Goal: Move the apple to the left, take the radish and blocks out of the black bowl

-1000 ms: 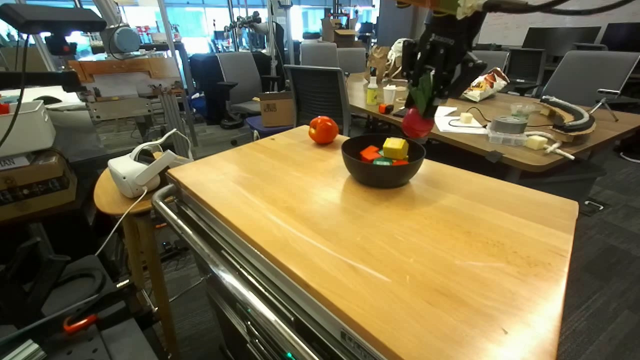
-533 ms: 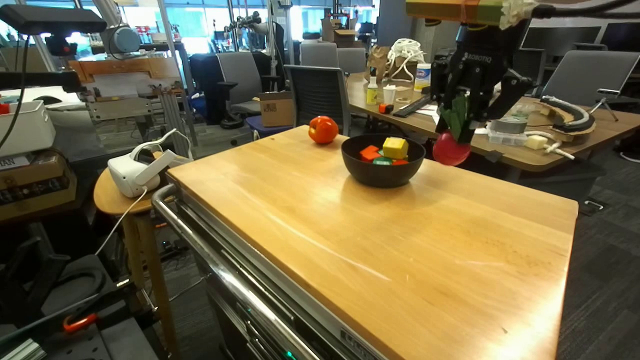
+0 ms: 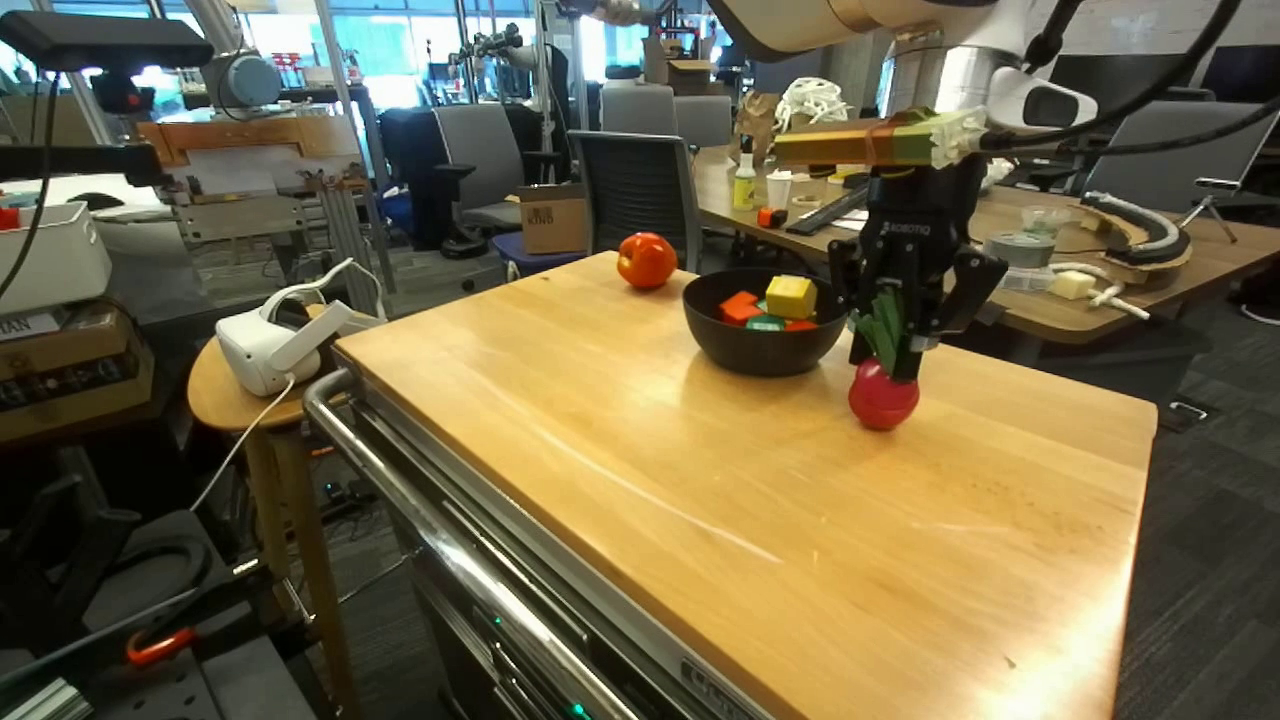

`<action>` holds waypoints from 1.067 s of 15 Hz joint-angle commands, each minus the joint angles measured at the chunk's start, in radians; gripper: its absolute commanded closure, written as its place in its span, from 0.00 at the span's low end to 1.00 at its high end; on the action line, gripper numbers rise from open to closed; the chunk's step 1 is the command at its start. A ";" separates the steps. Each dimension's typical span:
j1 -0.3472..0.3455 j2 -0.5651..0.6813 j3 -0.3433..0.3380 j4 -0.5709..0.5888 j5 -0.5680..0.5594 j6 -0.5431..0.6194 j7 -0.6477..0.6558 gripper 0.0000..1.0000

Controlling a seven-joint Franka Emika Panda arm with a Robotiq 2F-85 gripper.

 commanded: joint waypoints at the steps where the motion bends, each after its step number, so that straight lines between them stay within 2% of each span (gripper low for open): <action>1: 0.014 0.025 -0.021 0.059 -0.040 -0.045 0.015 0.33; 2: 0.012 0.018 -0.021 0.053 -0.041 -0.037 0.016 0.28; 5: 0.005 -0.023 -0.021 0.028 -0.033 -0.016 0.002 0.04; 6: -0.005 -0.048 -0.009 0.012 -0.011 -0.007 -0.021 0.01; 11: -0.005 -0.184 0.027 -0.083 0.077 0.175 -0.055 0.00; 13: -0.003 -0.208 0.061 -0.089 0.127 0.201 -0.124 0.00; 15: 0.008 -0.218 0.091 -0.094 0.143 0.177 -0.211 0.00; 16: 0.008 -0.178 0.063 -0.043 0.120 0.152 -0.140 0.00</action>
